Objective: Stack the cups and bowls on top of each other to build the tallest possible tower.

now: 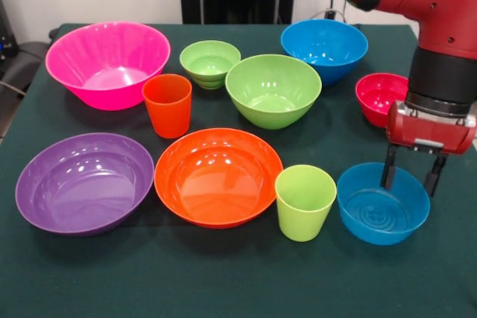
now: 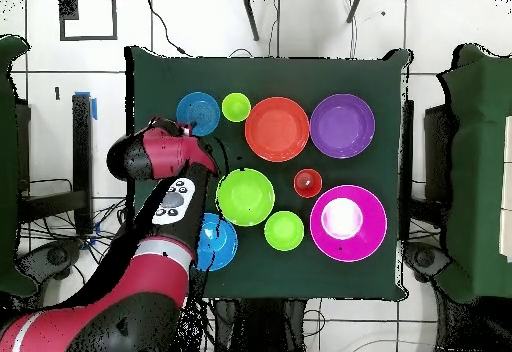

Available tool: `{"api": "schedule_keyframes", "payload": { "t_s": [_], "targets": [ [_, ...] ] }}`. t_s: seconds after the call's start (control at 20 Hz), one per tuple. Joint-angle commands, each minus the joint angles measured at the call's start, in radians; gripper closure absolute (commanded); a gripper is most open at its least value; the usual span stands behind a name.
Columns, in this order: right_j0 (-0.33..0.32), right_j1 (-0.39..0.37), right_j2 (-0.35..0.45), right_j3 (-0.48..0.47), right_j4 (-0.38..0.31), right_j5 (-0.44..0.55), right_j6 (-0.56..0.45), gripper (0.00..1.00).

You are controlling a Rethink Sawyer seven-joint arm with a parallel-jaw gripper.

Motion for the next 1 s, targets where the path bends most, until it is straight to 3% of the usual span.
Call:
{"api": "schedule_keyframes", "payload": {
  "t_s": [0.05, 1.0],
  "targets": [
    [-0.026, 0.044, 0.177, -0.033, -0.016, 0.075, 0.053, 0.0],
    [-0.02, 0.048, 0.157, -0.037, -0.025, 0.076, 0.055, 0.0]
  ]
}}
